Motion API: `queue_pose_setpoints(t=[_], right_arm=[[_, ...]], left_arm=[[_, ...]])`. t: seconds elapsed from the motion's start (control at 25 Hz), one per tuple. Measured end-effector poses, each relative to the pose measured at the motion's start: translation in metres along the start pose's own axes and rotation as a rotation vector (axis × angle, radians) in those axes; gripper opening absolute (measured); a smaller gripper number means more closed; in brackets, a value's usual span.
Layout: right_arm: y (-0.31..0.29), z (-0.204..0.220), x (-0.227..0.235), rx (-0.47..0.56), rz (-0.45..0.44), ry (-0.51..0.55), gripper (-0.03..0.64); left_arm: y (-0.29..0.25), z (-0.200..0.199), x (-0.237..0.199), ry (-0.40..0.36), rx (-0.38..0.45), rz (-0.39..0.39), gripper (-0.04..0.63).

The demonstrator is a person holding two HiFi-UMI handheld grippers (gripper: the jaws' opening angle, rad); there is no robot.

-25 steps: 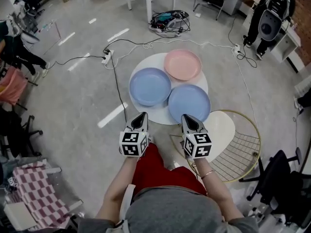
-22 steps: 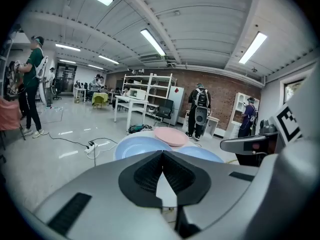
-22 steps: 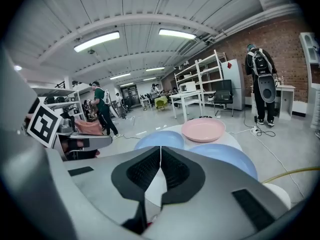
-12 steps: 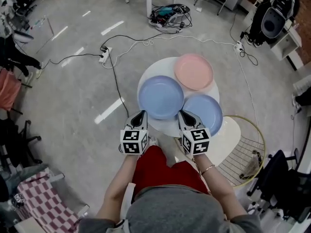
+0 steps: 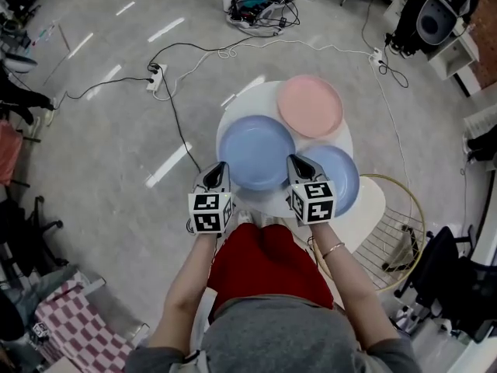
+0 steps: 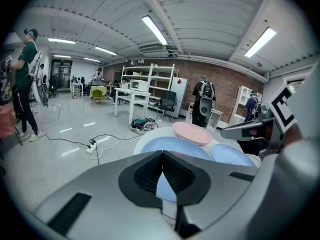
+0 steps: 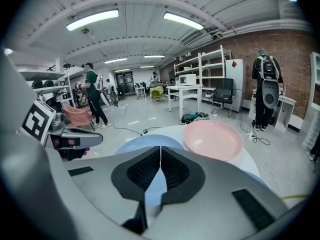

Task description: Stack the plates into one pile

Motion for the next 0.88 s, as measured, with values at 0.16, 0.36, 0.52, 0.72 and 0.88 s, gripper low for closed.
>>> queue_pose_setpoints(t=[0.16,0.36,0.52,0.72,0.88], right_arm=[[-0.017,-0.003,0.013,-0.028,-0.005,0.018,0.029],[-0.038,-0.003,0.028,-0.085,0.003,-0.003,0.029],[-0.05,0.002,0.045,-0.161,0.03,-0.02,0.029],[-0.067,0.005,0.072,-0.247,0.072,-0.013,0.029],[-0.078,0.005,0.083,-0.303,0.067,-0.024,0.031]], left_arm=[[-0.021,-0.01,-0.009,0.001,-0.006,-0.025,0.015],[-0.046,-0.016,-0.025,0.015,-0.036,-0.051,0.015],[-0.062,-0.012,-0.03,0.021,-0.085,-0.054,0.015],[-0.086,-0.009,-0.03,0.034,-0.13,-0.052,0.015],[-0.098,-0.009,-0.032,0.054,-0.172,-0.035,0.037]])
Point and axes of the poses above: the fingertips, and each gripper's own axes: y backward along the fingers, x to its right, z out of its underside, the point moved 7 cm from there along y, backward along the fingers, and after that the axes turned 10 degrees about -z, right-handed, at the moved point
